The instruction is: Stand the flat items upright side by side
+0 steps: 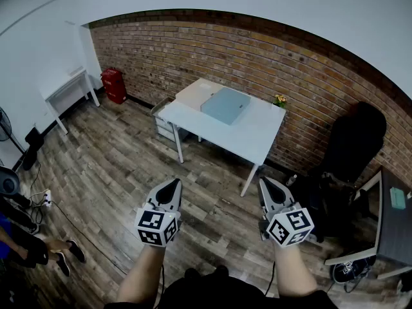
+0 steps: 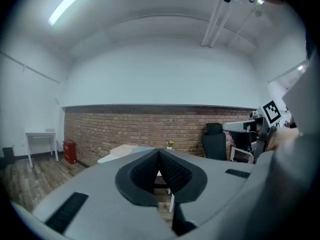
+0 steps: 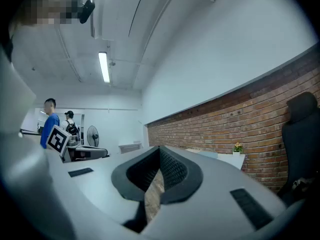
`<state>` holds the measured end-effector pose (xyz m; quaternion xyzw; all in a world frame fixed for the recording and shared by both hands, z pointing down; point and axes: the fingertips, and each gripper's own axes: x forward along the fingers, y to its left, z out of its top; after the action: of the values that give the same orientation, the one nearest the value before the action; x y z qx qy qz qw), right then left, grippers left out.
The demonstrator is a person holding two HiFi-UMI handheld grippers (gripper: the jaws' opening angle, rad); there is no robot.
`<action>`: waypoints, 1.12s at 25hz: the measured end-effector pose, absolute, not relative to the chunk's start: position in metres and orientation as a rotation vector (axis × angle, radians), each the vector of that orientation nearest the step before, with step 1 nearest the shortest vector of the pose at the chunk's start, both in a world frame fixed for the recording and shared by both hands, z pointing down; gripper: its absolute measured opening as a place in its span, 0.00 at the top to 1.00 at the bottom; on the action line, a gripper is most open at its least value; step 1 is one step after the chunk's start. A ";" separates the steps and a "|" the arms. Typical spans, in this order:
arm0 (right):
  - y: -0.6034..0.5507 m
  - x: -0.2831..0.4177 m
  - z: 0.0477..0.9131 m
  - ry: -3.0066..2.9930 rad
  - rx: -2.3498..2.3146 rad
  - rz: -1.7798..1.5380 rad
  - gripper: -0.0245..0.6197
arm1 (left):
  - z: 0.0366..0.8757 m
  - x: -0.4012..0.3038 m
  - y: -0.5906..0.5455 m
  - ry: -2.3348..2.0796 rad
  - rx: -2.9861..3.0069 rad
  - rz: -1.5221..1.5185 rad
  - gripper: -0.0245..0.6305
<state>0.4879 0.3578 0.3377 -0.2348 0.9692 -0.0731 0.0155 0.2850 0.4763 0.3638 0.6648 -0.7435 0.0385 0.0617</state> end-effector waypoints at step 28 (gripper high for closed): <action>0.343 0.531 0.379 3.038 -0.682 -0.344 0.94 | 0.375 0.334 0.440 -2.232 2.012 0.145 0.94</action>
<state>0.5308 0.3427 0.3790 -0.2177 0.9698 -0.1100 0.0047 0.3341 0.4397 0.3752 0.6674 -0.7402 0.0483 0.0667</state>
